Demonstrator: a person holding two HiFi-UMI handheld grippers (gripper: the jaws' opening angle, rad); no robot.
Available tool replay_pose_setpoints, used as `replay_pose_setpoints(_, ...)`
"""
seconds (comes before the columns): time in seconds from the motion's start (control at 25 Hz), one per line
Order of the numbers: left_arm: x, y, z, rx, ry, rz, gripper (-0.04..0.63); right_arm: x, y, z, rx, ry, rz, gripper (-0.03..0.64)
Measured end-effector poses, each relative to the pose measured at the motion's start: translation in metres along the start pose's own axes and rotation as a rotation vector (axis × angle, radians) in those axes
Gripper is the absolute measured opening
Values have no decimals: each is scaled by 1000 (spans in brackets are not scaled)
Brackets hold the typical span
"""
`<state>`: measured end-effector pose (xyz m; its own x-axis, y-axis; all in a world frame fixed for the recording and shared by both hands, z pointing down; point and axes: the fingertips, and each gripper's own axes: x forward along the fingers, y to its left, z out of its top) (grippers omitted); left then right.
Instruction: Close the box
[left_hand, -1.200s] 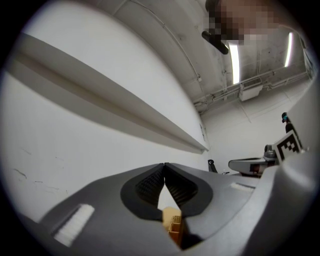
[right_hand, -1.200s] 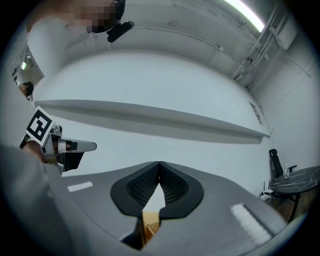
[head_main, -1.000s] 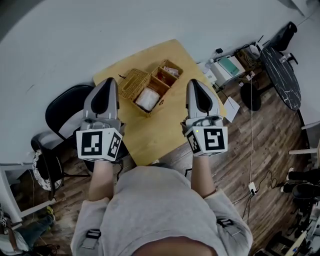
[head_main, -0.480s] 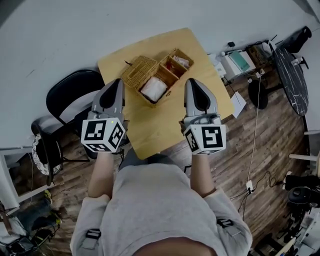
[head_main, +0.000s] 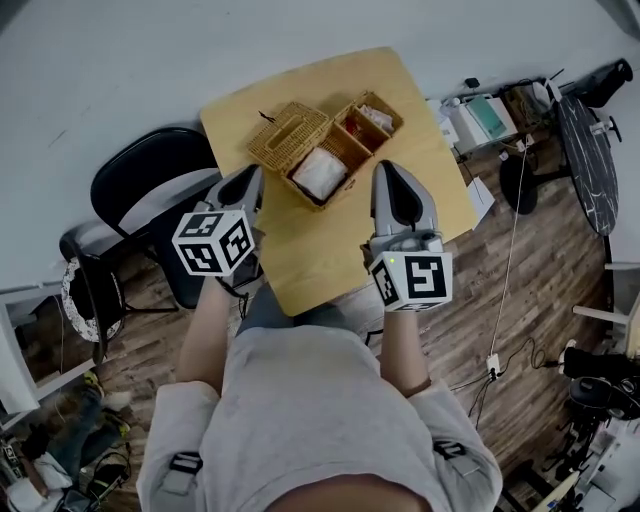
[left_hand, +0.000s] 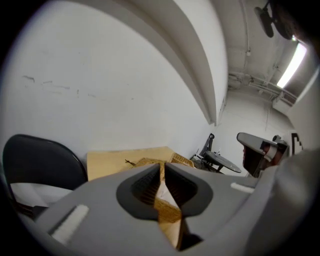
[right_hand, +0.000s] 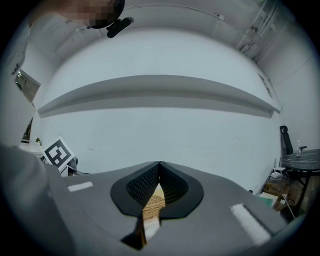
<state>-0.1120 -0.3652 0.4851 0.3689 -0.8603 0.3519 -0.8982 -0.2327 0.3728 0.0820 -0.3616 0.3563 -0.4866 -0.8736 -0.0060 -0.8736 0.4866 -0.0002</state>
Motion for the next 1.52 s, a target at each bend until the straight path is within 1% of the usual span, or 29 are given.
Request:
replay_pose_setpoints(0.12,15,13,-17,-79,64,-40,61,8,4,-3,-2,19,-8,3)
replay_pose_setpoints(0.32,33,43,-40,-223,128,-58,61,19,9,-12,-9,52,-29,3)
replay_pose_setpoints(0.48,49,63,-56,-365,154,-79,63,24,8,-18,-16,80,-50,3)
replay_pose_setpoints(0.56,55,70,-65,-435,173,-92,83,25,7,-22,-20,90,-60,3)
replay_pose_setpoints(0.64,61,77,-71,-490,185,-102,110,26,7,-26,-24,99,-70,3)
replay_pose_setpoints(0.8,73,92,-76,-594,185,-107,122,30,8,-30,-33,124,-94,3)
replay_pose_setpoints(0.96,85,102,-77,-675,179,-119,127,31,5,-33,-43,144,-121,3)
replay_pose_setpoints(1.2,99,110,-83,-786,192,-150,138,34,-1,-36,-51,163,-160,3)
replay_pose_setpoints(1.28,102,112,-86,-825,194,-158,163,35,-3,-36,-52,166,-169,2)
replay_pose_setpoints(1.4,107,114,-87,-888,186,-179,167,37,-4,-38,-53,166,-178,3)
replay_pose_setpoints(1.52,113,118,-84,-910,179,-188,167,39,-4,-39,-58,169,-186,3)
